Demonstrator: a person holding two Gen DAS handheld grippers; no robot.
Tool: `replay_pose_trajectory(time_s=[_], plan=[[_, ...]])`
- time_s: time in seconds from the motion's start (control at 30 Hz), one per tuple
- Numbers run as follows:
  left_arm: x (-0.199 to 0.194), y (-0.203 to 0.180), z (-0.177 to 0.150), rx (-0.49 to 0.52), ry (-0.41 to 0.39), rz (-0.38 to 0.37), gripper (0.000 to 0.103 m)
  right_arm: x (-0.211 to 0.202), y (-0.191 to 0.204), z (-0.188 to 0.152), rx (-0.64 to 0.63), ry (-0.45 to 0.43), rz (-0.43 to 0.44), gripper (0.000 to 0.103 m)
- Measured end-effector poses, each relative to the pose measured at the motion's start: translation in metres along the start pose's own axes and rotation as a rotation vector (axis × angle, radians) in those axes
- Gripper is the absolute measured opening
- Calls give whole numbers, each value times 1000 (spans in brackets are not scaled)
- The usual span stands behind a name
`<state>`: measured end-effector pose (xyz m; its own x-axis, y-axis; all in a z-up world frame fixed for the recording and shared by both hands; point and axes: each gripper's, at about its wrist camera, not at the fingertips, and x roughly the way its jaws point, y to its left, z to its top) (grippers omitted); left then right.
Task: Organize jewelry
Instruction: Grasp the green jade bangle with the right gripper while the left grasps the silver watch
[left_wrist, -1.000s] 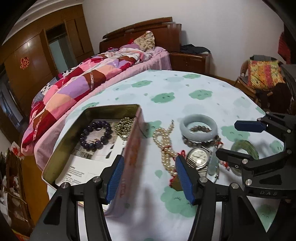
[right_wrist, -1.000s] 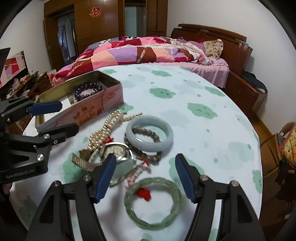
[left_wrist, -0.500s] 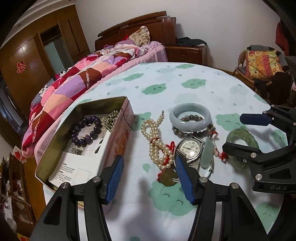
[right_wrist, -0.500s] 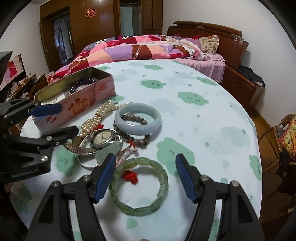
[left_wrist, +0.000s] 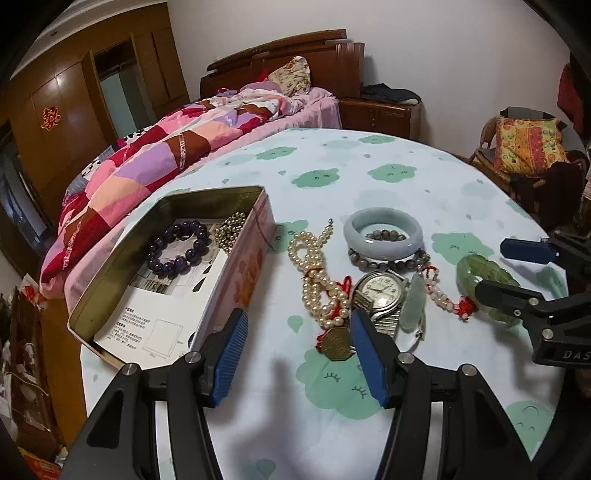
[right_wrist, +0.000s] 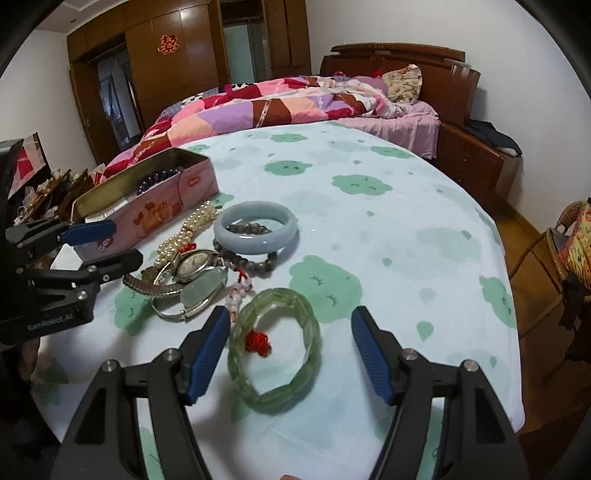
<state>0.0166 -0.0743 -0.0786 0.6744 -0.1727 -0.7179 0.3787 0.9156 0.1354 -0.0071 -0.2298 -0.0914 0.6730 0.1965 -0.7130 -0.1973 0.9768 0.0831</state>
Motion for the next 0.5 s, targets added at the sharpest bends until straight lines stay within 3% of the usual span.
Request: replay_pose_trajectory(time_s=[0.23,0.4,0.5], plan=[[0,-11,-3,35,4,-30,58,-1,-4,0,11,-9,-2,70],[1,-12,-3,37,18,-46,44,-4,-13,-2,35,-16,-12,70],[-4,-15,-5,45,8,-52,44,-10,-17,-1,48,-32,-27,68]])
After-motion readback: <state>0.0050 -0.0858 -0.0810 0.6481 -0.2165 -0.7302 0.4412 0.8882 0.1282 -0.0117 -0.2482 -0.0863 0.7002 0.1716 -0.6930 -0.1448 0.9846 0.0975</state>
